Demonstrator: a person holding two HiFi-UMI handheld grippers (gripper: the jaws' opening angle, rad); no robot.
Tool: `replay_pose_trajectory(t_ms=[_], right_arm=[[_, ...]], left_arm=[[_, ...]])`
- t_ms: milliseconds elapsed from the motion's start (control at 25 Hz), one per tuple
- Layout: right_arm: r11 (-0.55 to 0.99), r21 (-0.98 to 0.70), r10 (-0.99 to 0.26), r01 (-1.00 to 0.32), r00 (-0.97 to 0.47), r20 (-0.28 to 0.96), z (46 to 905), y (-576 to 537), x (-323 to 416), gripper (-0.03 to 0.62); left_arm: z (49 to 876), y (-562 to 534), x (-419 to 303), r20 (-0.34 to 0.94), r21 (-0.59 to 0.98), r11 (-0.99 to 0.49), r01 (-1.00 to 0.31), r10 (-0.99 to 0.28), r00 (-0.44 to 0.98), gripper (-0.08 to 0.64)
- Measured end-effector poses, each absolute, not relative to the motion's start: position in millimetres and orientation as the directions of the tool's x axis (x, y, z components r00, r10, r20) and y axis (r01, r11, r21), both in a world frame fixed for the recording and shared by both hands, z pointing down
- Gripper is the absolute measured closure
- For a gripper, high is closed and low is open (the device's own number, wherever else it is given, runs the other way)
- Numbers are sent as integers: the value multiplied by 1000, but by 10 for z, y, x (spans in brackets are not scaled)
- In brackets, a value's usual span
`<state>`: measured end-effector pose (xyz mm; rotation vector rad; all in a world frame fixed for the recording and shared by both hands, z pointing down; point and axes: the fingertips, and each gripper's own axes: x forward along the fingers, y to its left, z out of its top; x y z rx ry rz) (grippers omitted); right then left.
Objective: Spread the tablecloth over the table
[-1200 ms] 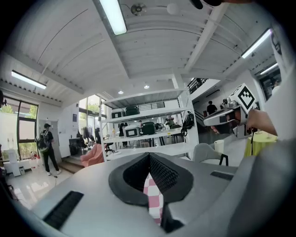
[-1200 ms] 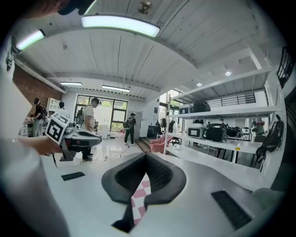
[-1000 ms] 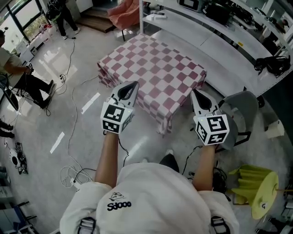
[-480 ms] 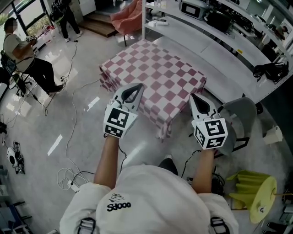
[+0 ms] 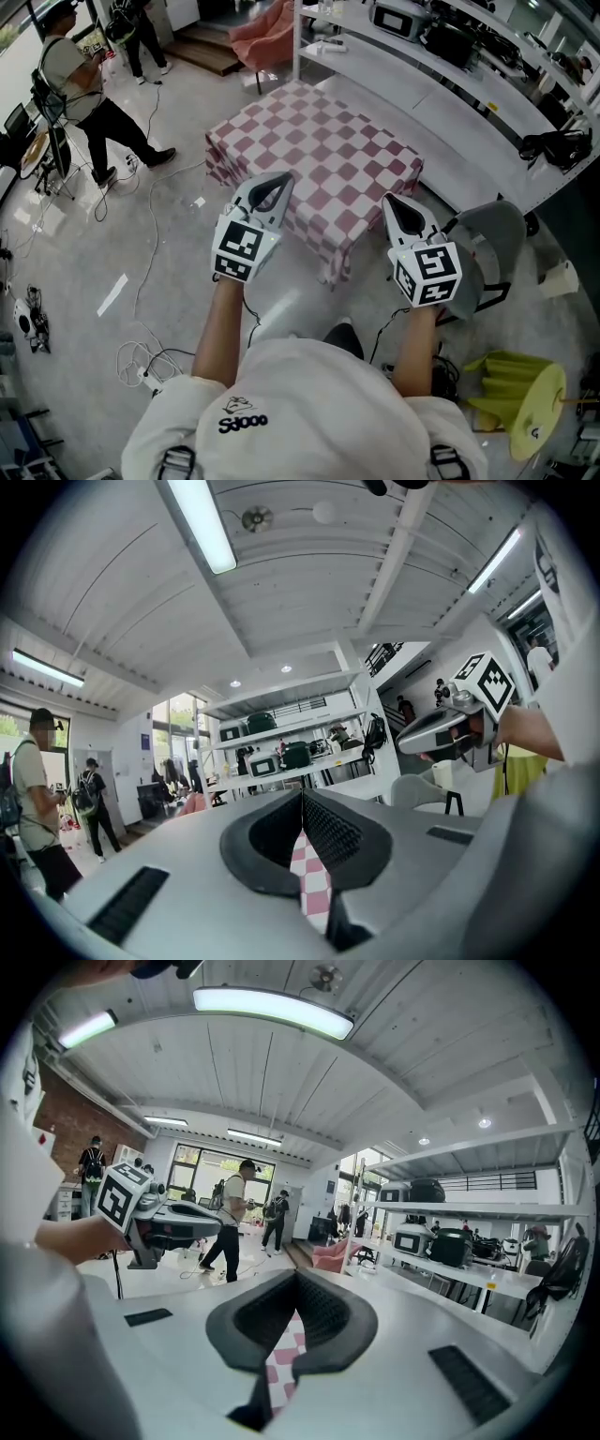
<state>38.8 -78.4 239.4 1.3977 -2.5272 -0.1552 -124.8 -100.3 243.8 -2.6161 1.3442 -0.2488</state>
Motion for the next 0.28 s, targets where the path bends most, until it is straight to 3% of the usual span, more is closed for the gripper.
replay_pose_trajectory(t_ms=[280], right_arm=[[547, 215, -836, -809, -520, 175, 2447, -806, 381, 569]], left_arm=[[2499, -1002, -1239, 73, -237, -567, -789, -820, 567, 531]])
